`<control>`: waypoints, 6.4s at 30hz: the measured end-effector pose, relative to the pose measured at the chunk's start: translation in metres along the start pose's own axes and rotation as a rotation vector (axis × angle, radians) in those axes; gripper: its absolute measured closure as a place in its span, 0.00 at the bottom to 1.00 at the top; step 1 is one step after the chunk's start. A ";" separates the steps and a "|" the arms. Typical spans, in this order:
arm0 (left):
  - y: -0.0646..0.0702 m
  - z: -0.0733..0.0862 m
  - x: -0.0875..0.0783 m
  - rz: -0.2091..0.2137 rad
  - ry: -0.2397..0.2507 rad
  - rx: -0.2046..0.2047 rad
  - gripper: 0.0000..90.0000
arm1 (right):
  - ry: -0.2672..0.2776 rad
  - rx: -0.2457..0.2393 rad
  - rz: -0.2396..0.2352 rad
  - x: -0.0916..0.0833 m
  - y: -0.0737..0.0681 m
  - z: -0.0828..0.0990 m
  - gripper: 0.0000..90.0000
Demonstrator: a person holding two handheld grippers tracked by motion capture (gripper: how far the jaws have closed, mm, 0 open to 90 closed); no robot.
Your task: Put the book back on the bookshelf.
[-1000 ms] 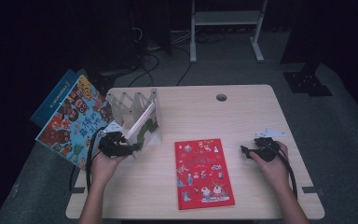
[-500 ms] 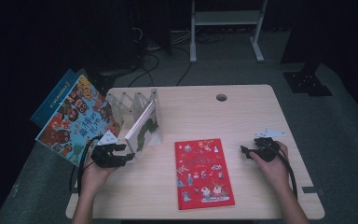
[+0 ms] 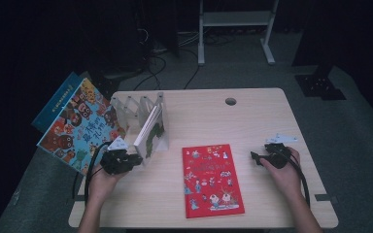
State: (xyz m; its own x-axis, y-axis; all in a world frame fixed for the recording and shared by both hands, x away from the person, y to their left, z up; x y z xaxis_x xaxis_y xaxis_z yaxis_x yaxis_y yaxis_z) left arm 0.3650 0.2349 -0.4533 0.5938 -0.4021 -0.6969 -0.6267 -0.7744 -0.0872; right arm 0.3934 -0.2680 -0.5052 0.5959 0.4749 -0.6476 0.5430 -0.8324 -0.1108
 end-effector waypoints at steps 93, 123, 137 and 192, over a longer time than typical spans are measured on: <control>0.074 0.014 0.051 0.154 0.026 0.206 0.00 | -0.071 0.039 -0.324 0.036 -0.074 -0.031 0.49; 0.113 0.005 0.053 0.221 0.018 0.262 0.00 | -0.096 -0.044 -0.328 0.056 -0.094 -0.065 0.49; 0.133 -0.003 0.061 0.229 0.031 0.282 0.00 | -0.143 -0.057 -0.331 0.027 -0.088 -0.057 0.50; 0.141 -0.019 0.077 0.222 0.031 0.279 0.00 | -0.491 0.086 -0.408 0.043 -0.064 -0.066 0.65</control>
State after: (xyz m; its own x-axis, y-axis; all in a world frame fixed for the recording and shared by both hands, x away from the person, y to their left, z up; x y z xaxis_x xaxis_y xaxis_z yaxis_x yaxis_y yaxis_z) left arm 0.3318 0.0854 -0.5056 0.4395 -0.5636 -0.6995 -0.8536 -0.5045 -0.1299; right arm 0.4236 -0.1758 -0.4764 0.0003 0.5889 -0.8082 0.6073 -0.6422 -0.4677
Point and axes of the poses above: each handheld gripper's, and its own axes: x roughly forward along the jaws, z roughly out of its underside, y roughly to its right, the point moved 3 cm from there along x, roughly forward along the jaws, and after that the axes turned 9 degrees about -z, right-handed, at the moved point
